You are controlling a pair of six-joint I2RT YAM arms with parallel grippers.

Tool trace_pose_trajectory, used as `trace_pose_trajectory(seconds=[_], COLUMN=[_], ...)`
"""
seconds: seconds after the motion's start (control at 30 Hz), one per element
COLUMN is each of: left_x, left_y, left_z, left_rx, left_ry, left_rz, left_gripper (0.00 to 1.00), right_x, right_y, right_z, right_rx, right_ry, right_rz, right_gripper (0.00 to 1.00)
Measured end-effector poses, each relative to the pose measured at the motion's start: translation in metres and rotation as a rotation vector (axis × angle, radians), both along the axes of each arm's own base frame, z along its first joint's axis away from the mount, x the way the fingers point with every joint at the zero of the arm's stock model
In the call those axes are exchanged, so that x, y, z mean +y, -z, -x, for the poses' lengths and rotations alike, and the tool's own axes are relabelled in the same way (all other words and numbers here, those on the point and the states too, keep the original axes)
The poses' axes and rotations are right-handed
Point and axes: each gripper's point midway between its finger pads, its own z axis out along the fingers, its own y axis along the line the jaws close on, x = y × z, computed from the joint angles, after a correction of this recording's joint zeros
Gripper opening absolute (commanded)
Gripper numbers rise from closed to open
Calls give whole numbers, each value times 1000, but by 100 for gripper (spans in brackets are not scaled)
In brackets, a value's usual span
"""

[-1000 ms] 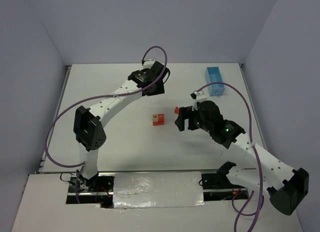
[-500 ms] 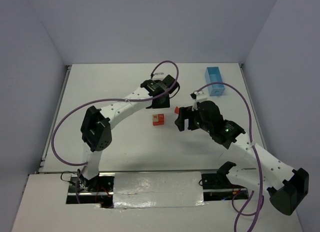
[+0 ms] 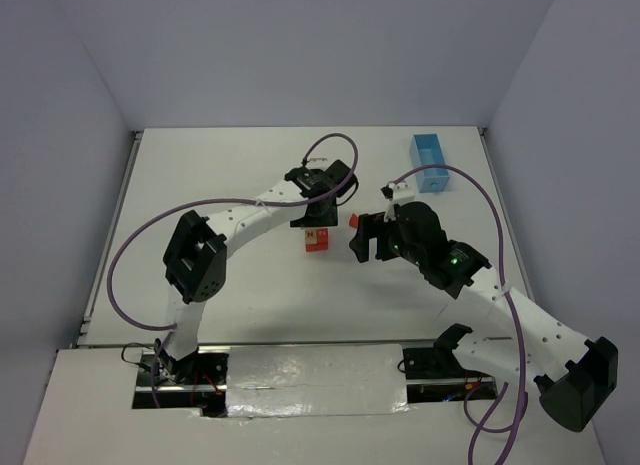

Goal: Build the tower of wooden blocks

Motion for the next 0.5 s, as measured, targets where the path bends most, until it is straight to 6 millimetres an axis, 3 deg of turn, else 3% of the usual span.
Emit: trace_pose_trajectory(seconds=[0.23,0.5], left_x=[1,-4], left_y=[17,19], left_z=[9,6], left_rx=[36,31], left_ry=[12,16], left_rz=[-7,8], left_gripper=[40,40], right_x=[0,0], right_y=[0,0], right_z=[0,0], right_rx=[0,0], right_ry=[0,0], right_rz=[0,0], right_gripper=[91,91])
